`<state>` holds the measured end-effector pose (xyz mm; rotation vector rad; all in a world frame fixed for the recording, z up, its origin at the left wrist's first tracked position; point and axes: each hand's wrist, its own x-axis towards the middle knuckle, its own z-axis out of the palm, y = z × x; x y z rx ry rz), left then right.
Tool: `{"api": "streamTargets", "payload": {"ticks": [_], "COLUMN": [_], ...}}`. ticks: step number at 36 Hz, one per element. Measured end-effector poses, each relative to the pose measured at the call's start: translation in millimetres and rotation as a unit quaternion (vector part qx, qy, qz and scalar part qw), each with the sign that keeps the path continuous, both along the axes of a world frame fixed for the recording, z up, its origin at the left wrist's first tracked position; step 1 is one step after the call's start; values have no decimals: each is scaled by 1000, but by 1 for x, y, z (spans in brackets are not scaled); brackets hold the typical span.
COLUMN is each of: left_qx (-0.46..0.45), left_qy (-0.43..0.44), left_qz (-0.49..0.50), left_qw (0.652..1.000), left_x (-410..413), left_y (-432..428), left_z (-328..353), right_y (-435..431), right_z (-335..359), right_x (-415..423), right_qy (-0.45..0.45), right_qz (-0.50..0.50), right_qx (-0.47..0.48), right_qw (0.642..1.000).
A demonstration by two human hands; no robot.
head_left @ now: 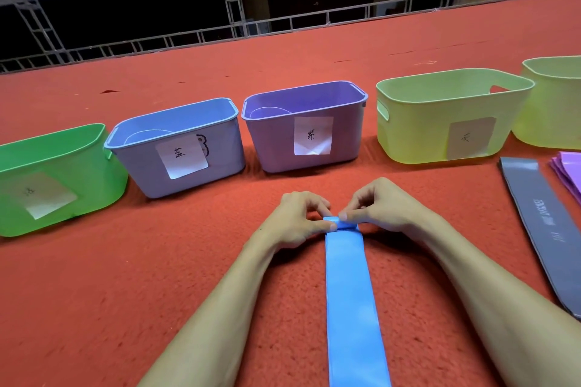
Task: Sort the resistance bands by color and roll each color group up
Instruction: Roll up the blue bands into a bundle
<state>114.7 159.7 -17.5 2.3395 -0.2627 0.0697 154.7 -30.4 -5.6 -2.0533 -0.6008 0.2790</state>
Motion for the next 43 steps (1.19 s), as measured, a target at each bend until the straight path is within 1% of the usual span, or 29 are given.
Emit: {"api": "streamTargets", "payload": {"ticks": [4, 7, 10, 15, 19, 22, 26, 36, 40, 43], "left_qx": [-5, 4, -2, 29, -15, -56, -100, -181, -220, -246], "left_qy": [7, 4, 13, -6, -5, -11, -29, -38, -38, -46], "left_qz": [-5, -9, -13, -16, -11, 10, 26, 70, 78, 90], "left_qw": [1000, 1000, 1000, 999, 1000, 998, 994, 980, 972, 964], "left_x": [-1, -1, -3, -5, -6, -7, -6, -6, -7, -6], "left_y": [0, 0, -1, -1, -4, -5, -5, -6, -7, -6], "left_z": [-1, -1, -1, 0, 0, 1, 6, 7, 8, 9], "right_y": [0, -1, -1, -2, -4, -2, 2, 11, 16, 19], "right_z": [-2, -2, -3, -4, -3, -3, -6, -7, -8, -8], "right_x": [0, 3, 7, 6, 4, 4, 3, -2, -7, -9], "right_qy": [2, 4, -14, -30, -40, -45, -56, -56, 22, 113], "right_qz": [23, 12, 21, 33, 51, 56, 61, 27, -19, -62], "right_qx": [7, -22, -57, -69, -56, -31, 26, 90, 181, 256], "right_qw": [1000, 1000, 998, 997, 996, 997, 996, 994, 983, 958]}}
